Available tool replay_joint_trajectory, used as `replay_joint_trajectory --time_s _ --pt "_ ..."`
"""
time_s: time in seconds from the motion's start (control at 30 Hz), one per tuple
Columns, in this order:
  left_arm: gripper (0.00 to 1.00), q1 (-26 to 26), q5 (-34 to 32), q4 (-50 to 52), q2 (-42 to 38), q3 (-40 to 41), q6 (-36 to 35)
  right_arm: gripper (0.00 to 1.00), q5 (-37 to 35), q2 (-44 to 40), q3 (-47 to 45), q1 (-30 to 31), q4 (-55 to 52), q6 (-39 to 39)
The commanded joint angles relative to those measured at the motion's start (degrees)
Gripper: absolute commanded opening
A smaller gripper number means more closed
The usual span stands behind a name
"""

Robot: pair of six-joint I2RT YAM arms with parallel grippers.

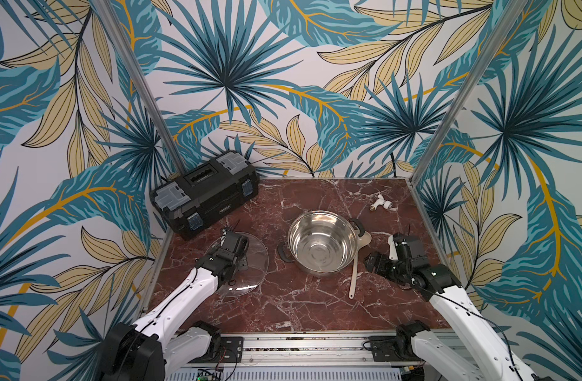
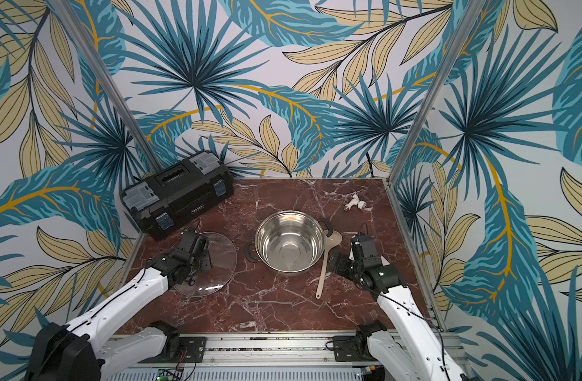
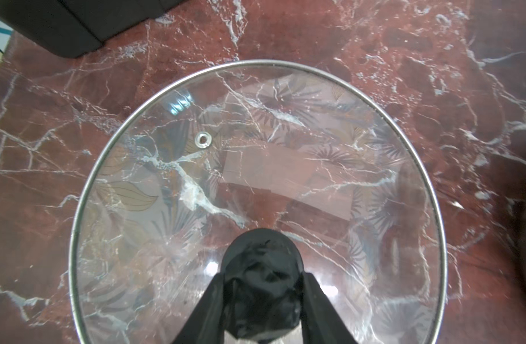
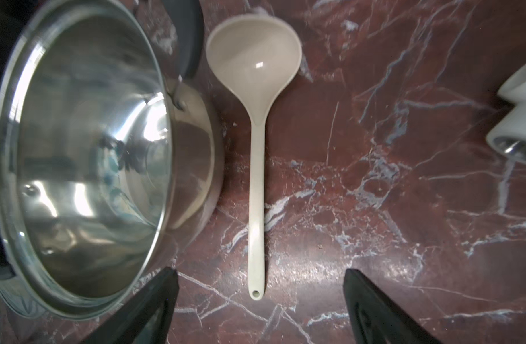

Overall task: Stir the soup with a spoon
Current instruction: Place the lid at the center of the board.

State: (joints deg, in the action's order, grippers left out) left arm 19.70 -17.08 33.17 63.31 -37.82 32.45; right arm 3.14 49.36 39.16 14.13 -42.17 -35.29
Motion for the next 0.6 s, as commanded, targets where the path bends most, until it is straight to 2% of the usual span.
replay_joint_trajectory --time_s 0.0,0.1,0.3,0.33,0.57 --pt "0.39 -1.6 -0.2 -9.7 0.2 1.5 -0.1 0.87 -3.1 1.8 -3.3 4.5 3.7 -5.2" --pt "0.5 -2.6 0.9 -10.7 1.4 2.0 -0.4 0.79 -4.5 4.3 -5.5 7.9 6.7 -8.5" --pt "0.98 -2.9 1.1 -9.1 1.0 1.7 -0.3 0.66 -7.3 8.1 -8.3 9.9 12.5 -12.6" --pt "1.0 -2.9 1.1 -8.2 0.4 1.4 -0.1 0.64 -8.1 8.8 -8.3 10.1 13.1 -13.0" --pt "1.0 -2.9 2.1 -4.6 -8.1 1.0 1.3 0.56 -10.1 16.7 -8.0 10.9 18.8 -14.9"
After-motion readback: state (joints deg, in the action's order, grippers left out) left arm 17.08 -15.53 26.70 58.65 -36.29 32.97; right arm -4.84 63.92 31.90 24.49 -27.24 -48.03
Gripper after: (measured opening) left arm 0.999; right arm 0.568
